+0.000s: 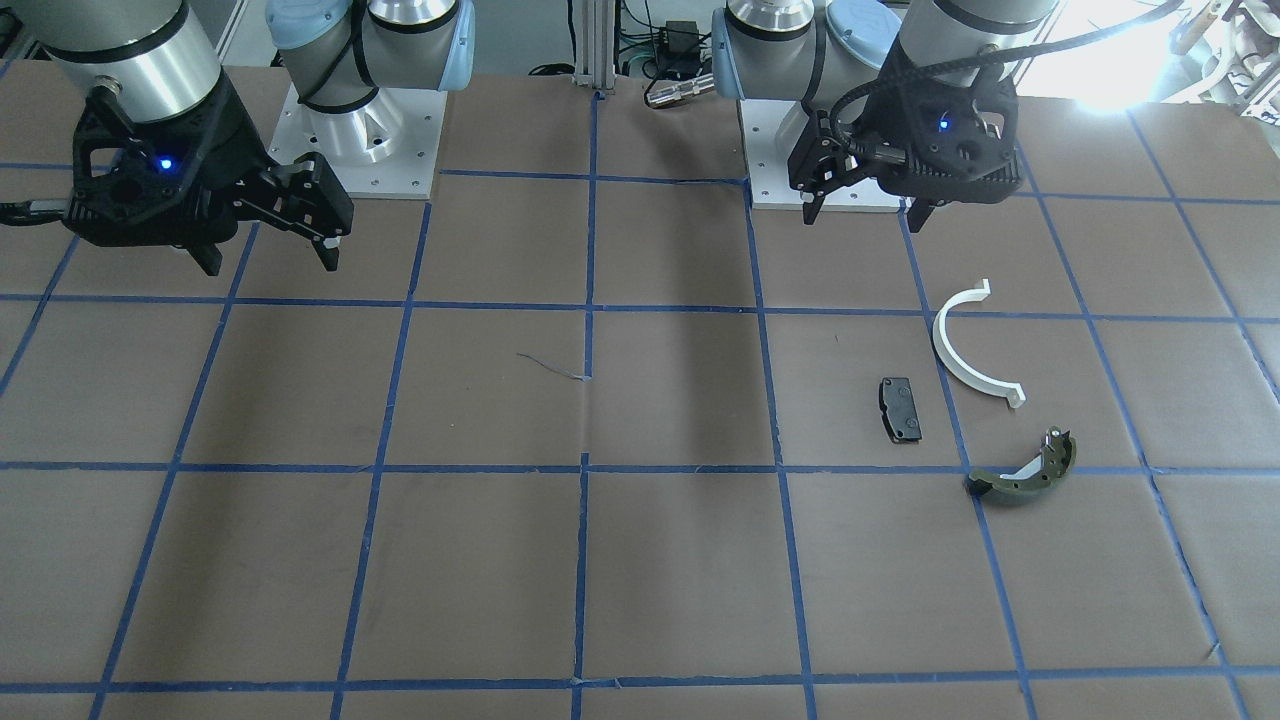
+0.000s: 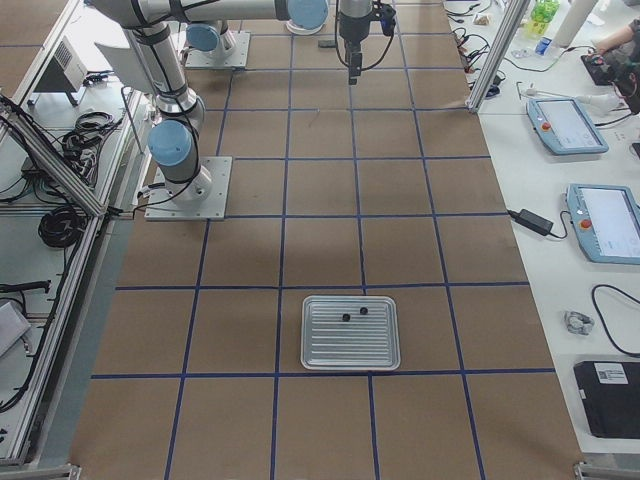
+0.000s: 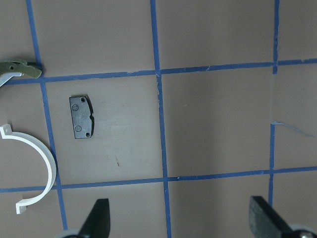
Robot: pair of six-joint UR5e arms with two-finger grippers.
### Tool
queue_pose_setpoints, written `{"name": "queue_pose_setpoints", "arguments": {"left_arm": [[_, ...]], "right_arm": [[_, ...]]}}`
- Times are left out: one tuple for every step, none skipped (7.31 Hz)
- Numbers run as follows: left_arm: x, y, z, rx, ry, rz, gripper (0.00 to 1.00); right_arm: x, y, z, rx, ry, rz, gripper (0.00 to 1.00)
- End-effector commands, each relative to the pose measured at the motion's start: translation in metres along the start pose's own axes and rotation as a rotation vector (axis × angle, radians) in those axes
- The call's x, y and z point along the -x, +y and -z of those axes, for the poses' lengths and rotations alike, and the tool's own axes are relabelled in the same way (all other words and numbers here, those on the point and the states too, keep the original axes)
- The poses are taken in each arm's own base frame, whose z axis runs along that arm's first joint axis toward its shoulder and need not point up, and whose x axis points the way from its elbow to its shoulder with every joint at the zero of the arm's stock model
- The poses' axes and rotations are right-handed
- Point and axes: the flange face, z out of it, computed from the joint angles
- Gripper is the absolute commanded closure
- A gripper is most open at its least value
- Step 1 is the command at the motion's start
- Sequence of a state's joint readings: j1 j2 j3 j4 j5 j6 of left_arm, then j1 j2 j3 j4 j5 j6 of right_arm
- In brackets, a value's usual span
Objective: Place bearing gear from tray to pile
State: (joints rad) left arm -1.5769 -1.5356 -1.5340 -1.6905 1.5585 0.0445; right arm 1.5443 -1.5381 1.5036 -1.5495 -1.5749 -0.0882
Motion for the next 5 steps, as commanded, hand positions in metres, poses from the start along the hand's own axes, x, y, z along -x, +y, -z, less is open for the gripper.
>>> {"name": "queue_pose_setpoints", "arguments": {"left_arm": [[0.0, 0.0, 0.0, 0.0, 0.0, 0.0, 0.0], [0.0, 0.0, 0.0, 0.0, 0.0, 0.0, 0.0], [0.0, 0.0, 0.0, 0.0, 0.001, 0.0, 0.0], [0.0, 0.0, 0.0, 0.0, 0.0, 0.0, 0.0], [0.0, 0.0, 0.0, 0.0, 0.0, 0.0, 0.0]], "right_arm": [[-0.036, -0.004, -0.005, 0.023, 0.049, -0.041, 0.0], [-0.07, -0.007, -0.008, 0.034, 0.045, -0.026, 0.0], [-0.107, -0.01, -0.014, 0.049, 0.042, 0.006, 0.0], [-0.151, -0.012, -0.025, 0.073, 0.034, 0.055, 0.0], [-0.203, -0.009, -0.044, 0.11, 0.019, 0.023, 0.0]]}}
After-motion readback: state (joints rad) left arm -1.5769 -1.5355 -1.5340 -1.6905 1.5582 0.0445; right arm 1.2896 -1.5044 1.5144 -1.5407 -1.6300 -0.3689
